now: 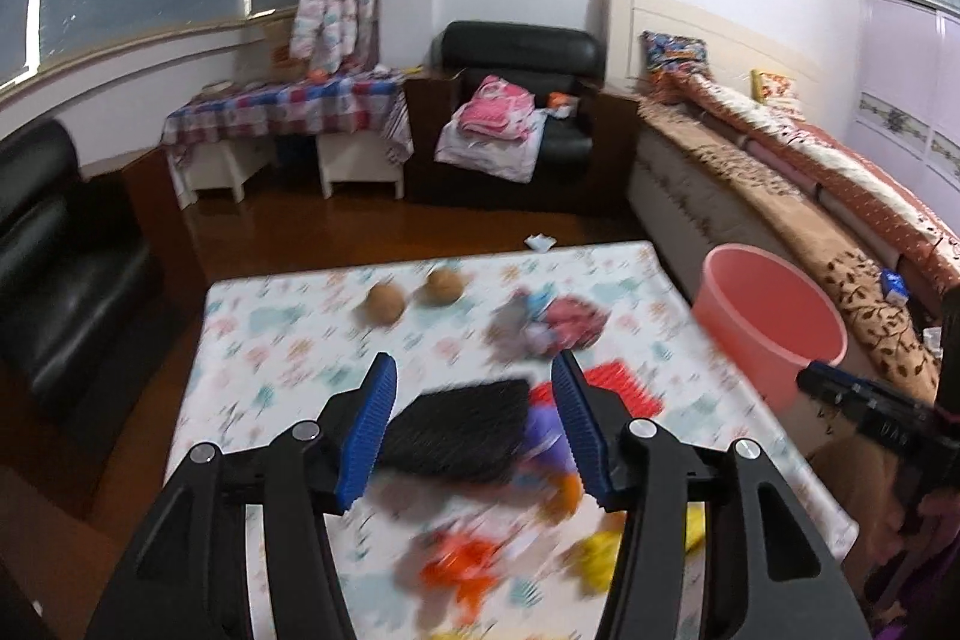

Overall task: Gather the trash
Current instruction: 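Return both grippers to the table over the remaining trash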

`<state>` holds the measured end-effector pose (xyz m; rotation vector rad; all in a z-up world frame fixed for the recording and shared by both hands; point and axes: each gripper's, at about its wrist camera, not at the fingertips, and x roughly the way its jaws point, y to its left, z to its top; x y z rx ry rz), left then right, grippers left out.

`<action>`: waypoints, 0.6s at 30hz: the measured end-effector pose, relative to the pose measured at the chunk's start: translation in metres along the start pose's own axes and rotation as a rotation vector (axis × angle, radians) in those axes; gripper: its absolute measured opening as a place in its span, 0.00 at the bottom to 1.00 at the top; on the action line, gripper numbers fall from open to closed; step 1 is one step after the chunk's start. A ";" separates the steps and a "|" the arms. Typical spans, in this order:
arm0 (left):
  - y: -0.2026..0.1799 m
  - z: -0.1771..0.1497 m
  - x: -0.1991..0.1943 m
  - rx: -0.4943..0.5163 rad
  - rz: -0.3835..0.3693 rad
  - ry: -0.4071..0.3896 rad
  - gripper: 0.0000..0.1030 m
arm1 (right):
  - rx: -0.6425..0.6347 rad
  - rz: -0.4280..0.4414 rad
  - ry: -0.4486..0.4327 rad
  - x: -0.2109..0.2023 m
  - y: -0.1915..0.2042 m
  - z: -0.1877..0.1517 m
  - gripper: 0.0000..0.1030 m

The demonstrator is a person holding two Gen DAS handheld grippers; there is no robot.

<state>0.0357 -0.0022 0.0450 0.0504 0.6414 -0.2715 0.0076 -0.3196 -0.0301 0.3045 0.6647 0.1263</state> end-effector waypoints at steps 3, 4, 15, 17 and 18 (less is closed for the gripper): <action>0.009 -0.016 -0.001 -0.004 0.002 0.029 0.52 | -0.015 0.015 0.020 0.006 0.008 -0.003 0.32; 0.011 -0.022 0.000 -0.003 -0.004 0.039 0.52 | -0.020 0.020 0.028 0.008 0.012 -0.004 0.32; -0.029 -0.035 0.033 0.144 -0.031 0.056 0.52 | -0.078 0.086 0.083 0.017 0.043 -0.011 0.32; -0.032 -0.037 0.041 0.172 -0.018 0.059 0.51 | -0.087 0.098 0.089 0.018 0.048 -0.010 0.32; -0.033 -0.039 0.046 0.181 -0.012 0.064 0.51 | -0.089 0.103 0.092 0.019 0.050 -0.010 0.32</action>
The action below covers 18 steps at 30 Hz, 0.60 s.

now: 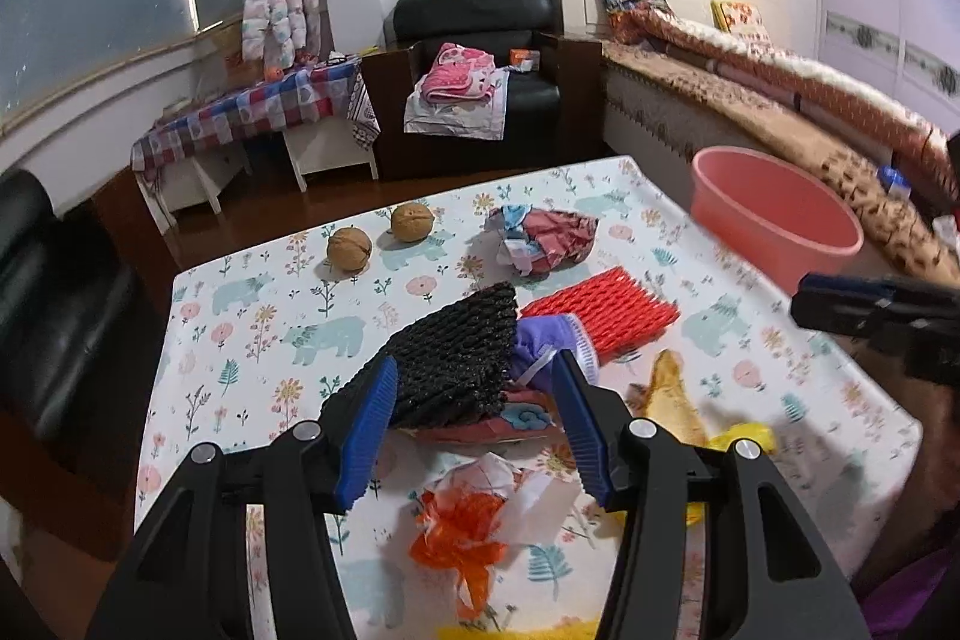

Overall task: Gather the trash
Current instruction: 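Return both grippers to the table over the remaining trash, then grasp the black mesh with the left gripper while the right gripper grasps the purple glove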

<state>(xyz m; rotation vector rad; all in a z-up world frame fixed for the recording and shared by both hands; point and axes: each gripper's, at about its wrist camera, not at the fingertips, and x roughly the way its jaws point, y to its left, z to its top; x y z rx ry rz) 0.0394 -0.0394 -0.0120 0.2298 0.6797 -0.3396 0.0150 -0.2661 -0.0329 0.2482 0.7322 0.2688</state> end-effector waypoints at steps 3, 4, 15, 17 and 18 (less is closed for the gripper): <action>0.004 -0.004 0.013 0.001 0.008 0.023 0.38 | 0.000 0.027 0.013 0.004 0.006 0.002 0.32; 0.007 -0.005 0.015 -0.002 0.009 0.028 0.34 | 0.000 0.037 0.018 0.005 0.009 0.002 0.32; 0.048 -0.012 0.006 -0.174 -0.025 0.007 0.05 | -0.039 0.147 0.096 0.041 0.048 0.015 0.42; 0.052 -0.012 0.002 -0.194 -0.027 -0.001 0.05 | -0.044 0.155 0.104 0.047 0.054 0.018 0.42; 0.054 -0.013 0.000 -0.205 -0.030 -0.004 0.05 | -0.048 0.156 0.106 0.051 0.057 0.020 0.42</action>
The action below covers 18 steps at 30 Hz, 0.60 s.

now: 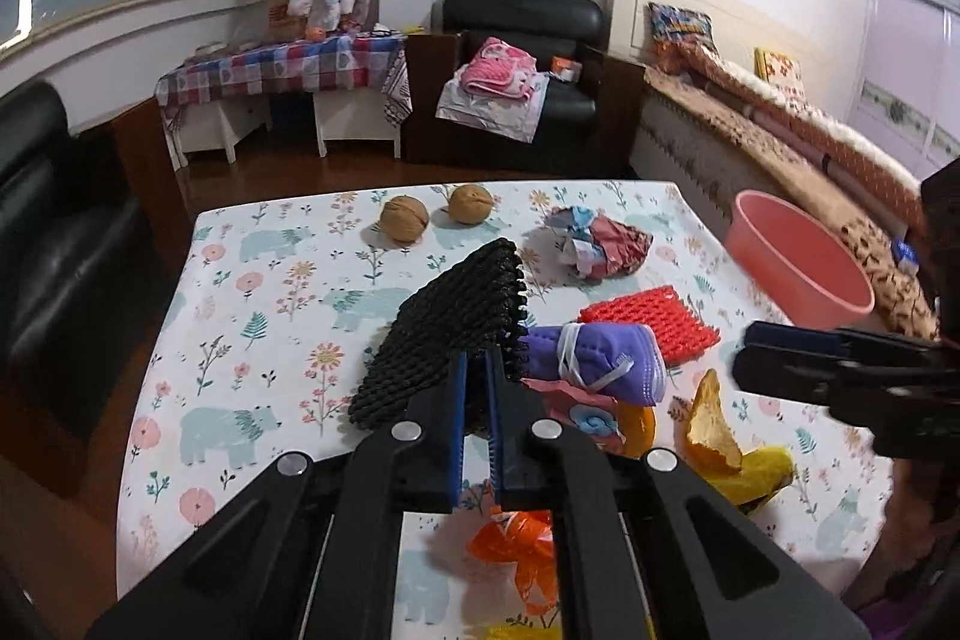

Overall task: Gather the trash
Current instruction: 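Grasp the black mesh with the left gripper while the right gripper grasps the purple glove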

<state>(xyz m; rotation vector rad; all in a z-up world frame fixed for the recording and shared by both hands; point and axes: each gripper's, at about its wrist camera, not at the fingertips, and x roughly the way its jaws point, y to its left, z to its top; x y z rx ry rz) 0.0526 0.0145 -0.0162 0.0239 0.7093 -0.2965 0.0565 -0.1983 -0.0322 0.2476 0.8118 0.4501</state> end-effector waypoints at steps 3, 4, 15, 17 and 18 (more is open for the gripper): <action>0.004 -0.001 -0.005 -0.025 -0.008 -0.003 0.05 | -0.004 -0.001 0.008 0.011 0.005 0.005 0.42; 0.004 -0.002 -0.006 -0.031 -0.010 -0.003 0.05 | -0.004 -0.004 0.013 0.015 0.007 0.007 0.42; 0.011 -0.005 -0.011 -0.101 -0.034 0.004 0.05 | -0.025 -0.040 0.080 0.045 0.014 0.007 0.42; 0.011 -0.005 -0.011 -0.104 -0.035 0.004 0.05 | -0.013 -0.029 0.078 0.046 0.012 0.007 0.33; 0.011 -0.005 -0.012 -0.105 -0.034 0.003 0.05 | -0.012 -0.028 0.075 0.045 0.012 0.008 0.29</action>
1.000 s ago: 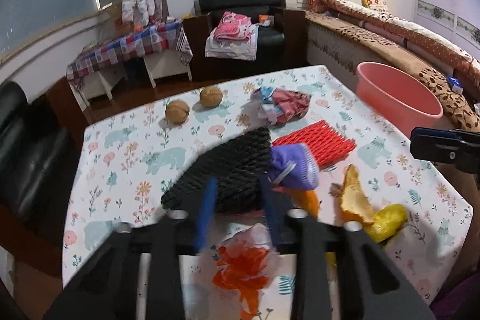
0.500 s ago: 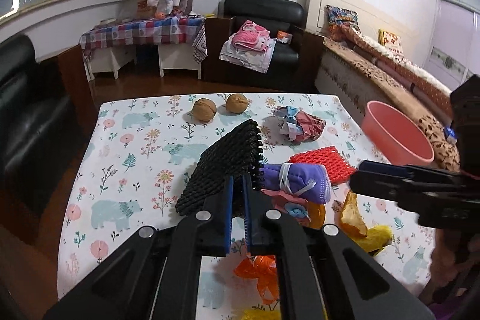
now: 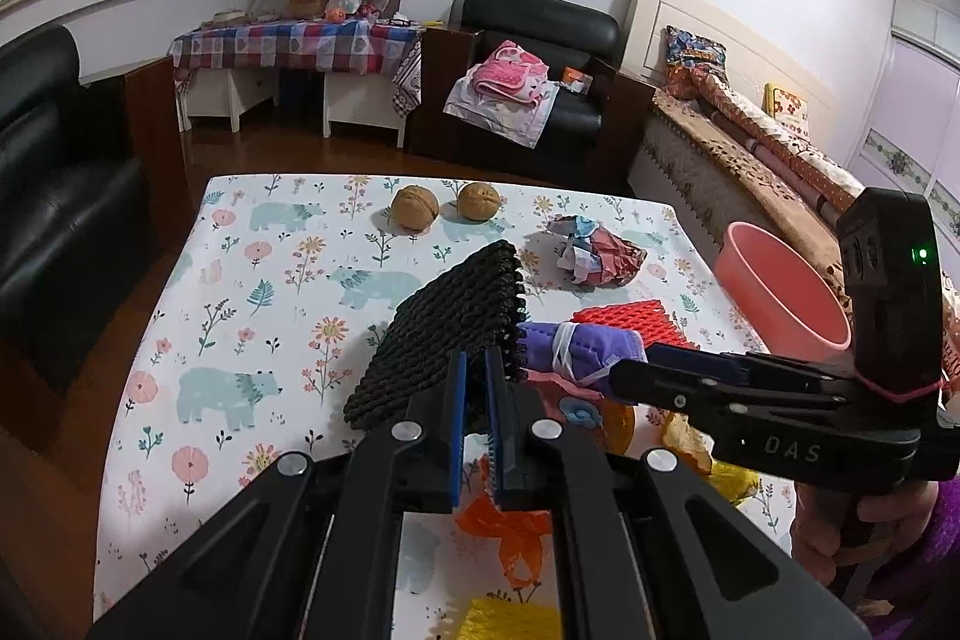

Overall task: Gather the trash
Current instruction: 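Grasp the black mesh with the left gripper while the right gripper grasps the purple glove, then carry both items over the pink bucket and open both grippers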

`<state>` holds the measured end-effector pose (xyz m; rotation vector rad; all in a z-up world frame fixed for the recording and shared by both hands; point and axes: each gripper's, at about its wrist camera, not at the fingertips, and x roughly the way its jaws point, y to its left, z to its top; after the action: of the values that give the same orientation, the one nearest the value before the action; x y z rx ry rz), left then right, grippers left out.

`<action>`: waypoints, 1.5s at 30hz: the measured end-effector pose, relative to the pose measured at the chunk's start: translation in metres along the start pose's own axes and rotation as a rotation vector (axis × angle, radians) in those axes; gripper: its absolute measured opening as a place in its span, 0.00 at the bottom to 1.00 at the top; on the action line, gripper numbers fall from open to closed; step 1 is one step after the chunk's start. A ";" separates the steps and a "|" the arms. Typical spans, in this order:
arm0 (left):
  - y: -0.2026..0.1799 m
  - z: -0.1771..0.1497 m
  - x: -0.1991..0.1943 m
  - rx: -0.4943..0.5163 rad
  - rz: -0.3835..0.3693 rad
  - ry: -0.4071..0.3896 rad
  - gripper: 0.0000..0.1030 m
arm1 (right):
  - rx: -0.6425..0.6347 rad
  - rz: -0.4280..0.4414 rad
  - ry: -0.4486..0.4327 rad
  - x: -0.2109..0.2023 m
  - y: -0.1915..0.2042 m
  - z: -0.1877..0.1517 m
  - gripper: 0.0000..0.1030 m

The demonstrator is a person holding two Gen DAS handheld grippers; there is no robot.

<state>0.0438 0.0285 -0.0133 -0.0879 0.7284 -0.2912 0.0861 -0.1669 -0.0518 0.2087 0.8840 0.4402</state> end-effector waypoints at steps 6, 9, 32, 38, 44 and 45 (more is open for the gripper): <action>-0.001 0.000 -0.002 0.000 0.001 -0.003 0.05 | 0.000 0.024 -0.026 -0.008 -0.003 0.000 0.07; -0.005 0.001 -0.005 -0.002 0.000 -0.006 0.05 | -0.011 0.042 -0.059 -0.020 -0.002 -0.001 0.01; -0.016 0.002 -0.011 0.001 -0.030 -0.010 0.05 | 0.075 0.016 -0.014 -0.032 -0.023 -0.017 0.41; -0.011 0.000 -0.009 -0.010 -0.032 -0.004 0.05 | 0.069 -0.055 0.056 0.000 -0.022 -0.016 0.41; -0.010 -0.001 -0.007 -0.012 -0.034 0.001 0.05 | 0.047 -0.036 0.019 0.001 -0.021 -0.013 0.28; -0.010 -0.001 -0.007 -0.012 -0.033 0.001 0.05 | 0.035 -0.037 0.021 0.001 -0.019 -0.012 0.27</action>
<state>0.0363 0.0208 -0.0078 -0.1114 0.7302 -0.3189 0.0824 -0.1840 -0.0665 0.2199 0.9148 0.3939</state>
